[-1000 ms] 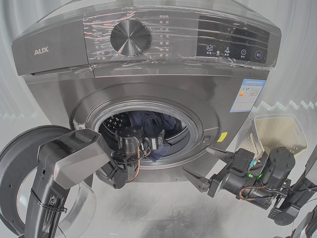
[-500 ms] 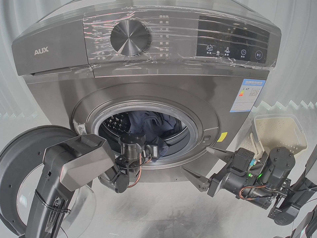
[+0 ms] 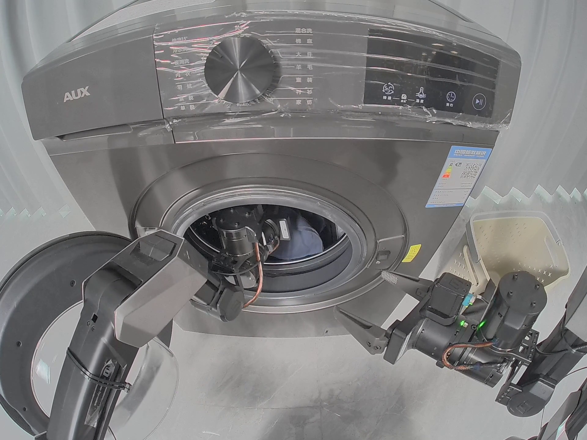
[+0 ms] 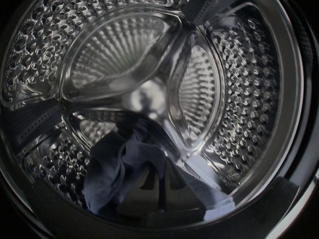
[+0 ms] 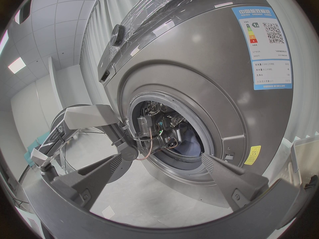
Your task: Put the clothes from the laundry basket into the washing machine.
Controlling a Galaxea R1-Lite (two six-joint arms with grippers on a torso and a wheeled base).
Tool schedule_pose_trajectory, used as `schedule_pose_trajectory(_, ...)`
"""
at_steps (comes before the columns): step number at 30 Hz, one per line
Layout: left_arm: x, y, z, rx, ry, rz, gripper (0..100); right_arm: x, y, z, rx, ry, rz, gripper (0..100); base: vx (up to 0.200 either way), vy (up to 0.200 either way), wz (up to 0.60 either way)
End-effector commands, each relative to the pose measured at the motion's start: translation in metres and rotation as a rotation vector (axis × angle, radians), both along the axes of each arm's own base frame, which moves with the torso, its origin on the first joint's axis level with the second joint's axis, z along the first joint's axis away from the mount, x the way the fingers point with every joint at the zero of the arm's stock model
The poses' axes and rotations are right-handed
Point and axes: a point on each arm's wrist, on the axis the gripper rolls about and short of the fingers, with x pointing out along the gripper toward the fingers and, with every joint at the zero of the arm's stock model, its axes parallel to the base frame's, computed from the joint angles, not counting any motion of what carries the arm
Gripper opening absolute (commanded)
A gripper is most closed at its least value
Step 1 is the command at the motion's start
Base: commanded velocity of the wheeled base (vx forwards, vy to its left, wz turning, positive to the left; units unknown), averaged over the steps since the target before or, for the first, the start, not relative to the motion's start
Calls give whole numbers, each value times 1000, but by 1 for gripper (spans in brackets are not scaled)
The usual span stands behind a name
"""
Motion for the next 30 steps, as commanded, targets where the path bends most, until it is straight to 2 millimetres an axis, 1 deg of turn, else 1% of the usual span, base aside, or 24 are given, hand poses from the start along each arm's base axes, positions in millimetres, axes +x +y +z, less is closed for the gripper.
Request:
schedule_pose_trajectory(1,22,9,8,-33,-62,45,0,0,0,0,1,-1,1,100,0,0,0)
schedule_pose_trajectory(6,38,16,14,-65,-113,103,0,0,0,0,2,-2,-1,100,0,0,0)
schedule_pose_trajectory(12,37,13,12,-64,-106,96,0,0,0,0,1,-1,1,100,0,0,0)
schedule_pose_trajectory(14,35,12,9,-57,-93,93,0,0,-1,0,1,-1,-2,100,0,0,0)
schedule_pose_trajectory(15,35,12,8,-56,-90,94,100,1,0,0,2,-2,-2,100,0,0,0)
schedule_pose_trajectory(20,28,10,2,-46,-58,82,100,0,-1,0,1,-1,-1,100,0,0,0)
schedule_pose_trajectory(23,9,6,0,-17,1,61,100,0,-1,1,2,-2,-2,100,0,0,0)
schedule_pose_trajectory(25,-4,6,2,2,35,44,100,1,-1,1,3,-3,-4,100,0,0,0)
schedule_pose_trajectory(26,-7,6,1,6,42,41,100,1,-2,1,3,-3,-5,100,0,0,0)
schedule_pose_trajectory(28,-21,3,3,23,72,23,100,0,-1,1,2,-2,-2,100,0,0,0)
schedule_pose_trajectory(29,-21,3,3,23,72,23,100,0,-1,1,2,-2,-2,100,0,0,0)
schedule_pose_trajectory(30,-33,2,8,30,84,9,100,1,-1,1,2,-2,-4,100,0,0,0)
